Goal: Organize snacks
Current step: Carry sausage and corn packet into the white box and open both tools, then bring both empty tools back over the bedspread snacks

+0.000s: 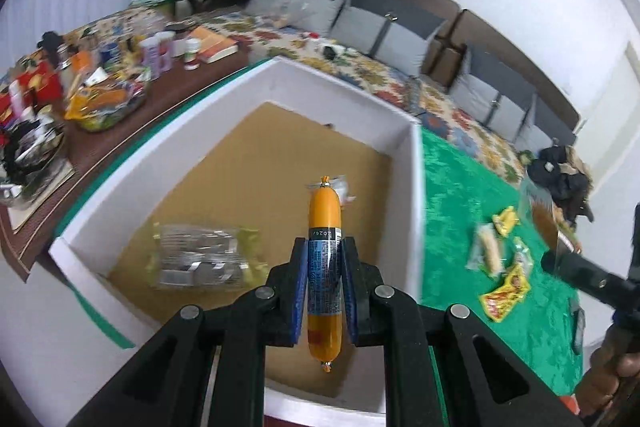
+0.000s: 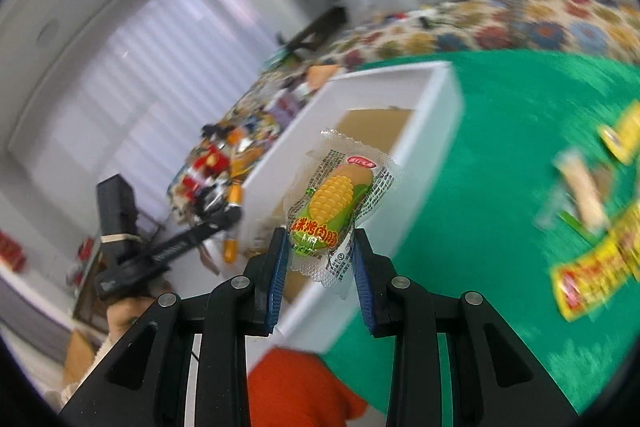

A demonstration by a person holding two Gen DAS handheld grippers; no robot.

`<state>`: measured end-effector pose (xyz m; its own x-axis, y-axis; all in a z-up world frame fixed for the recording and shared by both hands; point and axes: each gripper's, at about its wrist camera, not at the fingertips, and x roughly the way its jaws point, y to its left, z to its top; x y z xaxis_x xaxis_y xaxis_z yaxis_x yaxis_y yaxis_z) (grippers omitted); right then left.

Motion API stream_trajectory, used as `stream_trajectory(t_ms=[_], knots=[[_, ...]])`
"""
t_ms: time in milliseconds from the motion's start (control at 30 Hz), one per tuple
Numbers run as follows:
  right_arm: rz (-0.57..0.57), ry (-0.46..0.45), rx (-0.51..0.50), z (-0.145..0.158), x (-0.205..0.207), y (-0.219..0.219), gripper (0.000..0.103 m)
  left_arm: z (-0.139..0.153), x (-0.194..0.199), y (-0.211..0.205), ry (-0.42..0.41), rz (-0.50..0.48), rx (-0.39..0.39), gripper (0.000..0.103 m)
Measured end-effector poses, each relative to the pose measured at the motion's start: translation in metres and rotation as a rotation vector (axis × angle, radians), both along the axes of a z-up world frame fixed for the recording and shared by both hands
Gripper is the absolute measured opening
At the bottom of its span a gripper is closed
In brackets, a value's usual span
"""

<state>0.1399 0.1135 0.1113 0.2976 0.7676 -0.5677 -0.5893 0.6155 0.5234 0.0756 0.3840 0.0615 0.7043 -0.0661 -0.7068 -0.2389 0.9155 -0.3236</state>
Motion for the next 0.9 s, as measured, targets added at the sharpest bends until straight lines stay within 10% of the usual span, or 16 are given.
stream_trajectory(t_ms=[133,267,367,700,900], knots=[[0.072,-0.016,-0.046,-0.009,0.001,0.061,0.045,-0.019,0.004,0.009,0.053,0.013,0.044,0.017],[0.069,0.012,-0.050,-0.023,0.005,0.077,0.059,-0.032,0.002,0.006,0.096,0.038,0.097,0.074],[0.041,-0.008,-0.063,-0.027,0.006,0.061,0.064,-0.030,-0.003,-0.005,0.067,0.025,0.115,0.081],[-0.199,-0.175,-0.531,-0.142,-0.011,-0.117,0.071,-0.011,0.011,-0.147,-0.009,-0.227,0.073,0.094],[-0.482,-0.188,-0.659,-0.176,-0.024,-0.250,0.071,-0.070,0.048,-0.270,0.106,-0.353,0.041,0.100]])
